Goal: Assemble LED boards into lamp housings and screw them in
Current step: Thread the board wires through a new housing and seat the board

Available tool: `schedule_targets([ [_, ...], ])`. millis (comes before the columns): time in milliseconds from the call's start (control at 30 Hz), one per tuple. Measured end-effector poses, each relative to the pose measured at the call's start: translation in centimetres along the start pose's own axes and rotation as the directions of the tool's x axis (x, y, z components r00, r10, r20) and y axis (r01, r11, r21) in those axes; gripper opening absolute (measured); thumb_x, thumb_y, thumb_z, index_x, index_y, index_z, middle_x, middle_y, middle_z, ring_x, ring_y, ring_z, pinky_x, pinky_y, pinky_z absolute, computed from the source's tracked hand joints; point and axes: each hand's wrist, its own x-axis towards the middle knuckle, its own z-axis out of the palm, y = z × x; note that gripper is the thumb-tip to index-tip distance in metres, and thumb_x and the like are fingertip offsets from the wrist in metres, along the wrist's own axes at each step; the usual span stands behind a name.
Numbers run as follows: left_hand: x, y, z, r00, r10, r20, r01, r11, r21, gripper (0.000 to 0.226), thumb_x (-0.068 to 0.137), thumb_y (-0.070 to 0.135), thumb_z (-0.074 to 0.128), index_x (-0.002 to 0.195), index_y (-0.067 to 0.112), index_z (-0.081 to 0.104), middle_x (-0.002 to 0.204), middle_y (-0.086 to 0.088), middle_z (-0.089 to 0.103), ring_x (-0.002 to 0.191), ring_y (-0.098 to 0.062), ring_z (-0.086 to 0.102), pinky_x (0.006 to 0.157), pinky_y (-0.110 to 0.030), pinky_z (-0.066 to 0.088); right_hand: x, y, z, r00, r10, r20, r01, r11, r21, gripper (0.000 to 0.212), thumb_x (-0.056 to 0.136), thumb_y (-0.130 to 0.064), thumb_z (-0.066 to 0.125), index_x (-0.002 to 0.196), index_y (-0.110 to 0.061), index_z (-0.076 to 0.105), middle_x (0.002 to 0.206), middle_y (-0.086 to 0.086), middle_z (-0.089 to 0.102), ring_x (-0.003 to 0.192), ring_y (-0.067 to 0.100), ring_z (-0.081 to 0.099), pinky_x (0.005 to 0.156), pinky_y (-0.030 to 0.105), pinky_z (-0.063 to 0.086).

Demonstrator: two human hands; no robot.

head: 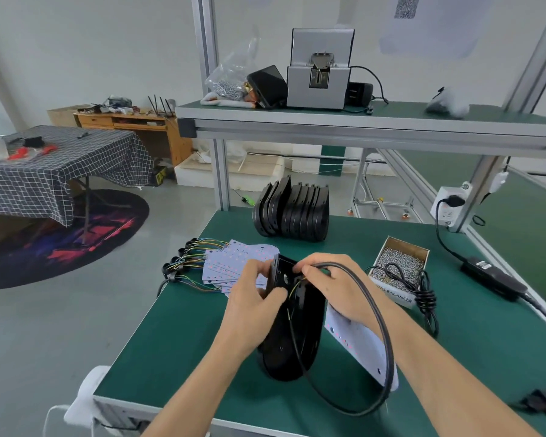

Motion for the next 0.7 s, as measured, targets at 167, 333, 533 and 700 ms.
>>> schedule_targets([
  [167, 0.6, -1.0, -0.5, 0.993, -0.057, 0.102, 0.091, 0.923, -0.374, 0.039, 0.070, 0.016, 0.063, 0.108, 0.009, 0.057, 0.098, -0.005, 0.068, 0.088, -0.019, 0.062, 0.082, -0.038, 0.047, -0.1, -1.0, -0.4, 0.998, 0.040, 0.051, -0.046, 0.992, 0.120, 0.013, 0.100, -0.020, 0.066, 0.107, -0.029, 0.060, 0.094, -0.004, 0.077, 0.091, 0.011, 0.071, 0.088, 0.032, 0.054],
  [333, 1.0, -1.9, -0.3, 0.994, -0.093, 0.063, 0.112, 0.875, -0.471, 0.034, 0.060, 0.029, 0.067, 0.092, 0.020, 0.060, 0.094, -0.005, 0.064, 0.086, -0.019, 0.058, 0.079, -0.038, 0.044, -0.6, -1.1, -0.7, 0.992, 0.106, 0.071, -0.107, 0.994, 0.010, 0.023, 0.096, -0.032, 0.071, 0.116, -0.033, 0.061, 0.089, -0.009, 0.071, 0.085, 0.006, 0.065, 0.085, 0.029, 0.051],
  [533, 1.3, -2.4, -0.9, 0.998, -0.047, 0.046, 0.065, 0.854, -0.517, 0.033, 0.068, 0.029, 0.066, 0.099, 0.019, 0.062, 0.106, -0.009, 0.068, 0.094, -0.023, 0.061, 0.088, -0.045, 0.046, -0.9, 0.3, -1.8, 0.943, 0.328, -0.051, -0.331, 0.918, -0.218, 0.036, 0.091, -0.049, 0.067, 0.109, -0.017, 0.066, 0.075, -0.004, 0.061, 0.068, 0.012, 0.057, 0.066, 0.031, 0.043],
  [700, 1.4, -1.9, -0.1, 0.995, 0.021, 0.102, 0.039, 0.839, -0.543, 0.032, 0.082, 0.036, 0.066, 0.106, 0.015, 0.063, 0.113, -0.016, 0.067, 0.108, -0.032, 0.060, 0.100, -0.057, 0.045, -0.7, -0.1, -1.7, 0.901, 0.418, 0.113, -0.422, 0.907, 0.011, 0.060, 0.086, -0.053, 0.065, 0.104, 0.004, 0.067, 0.098, 0.025, 0.072, 0.090, 0.026, 0.072, 0.084, 0.041, 0.054],
])
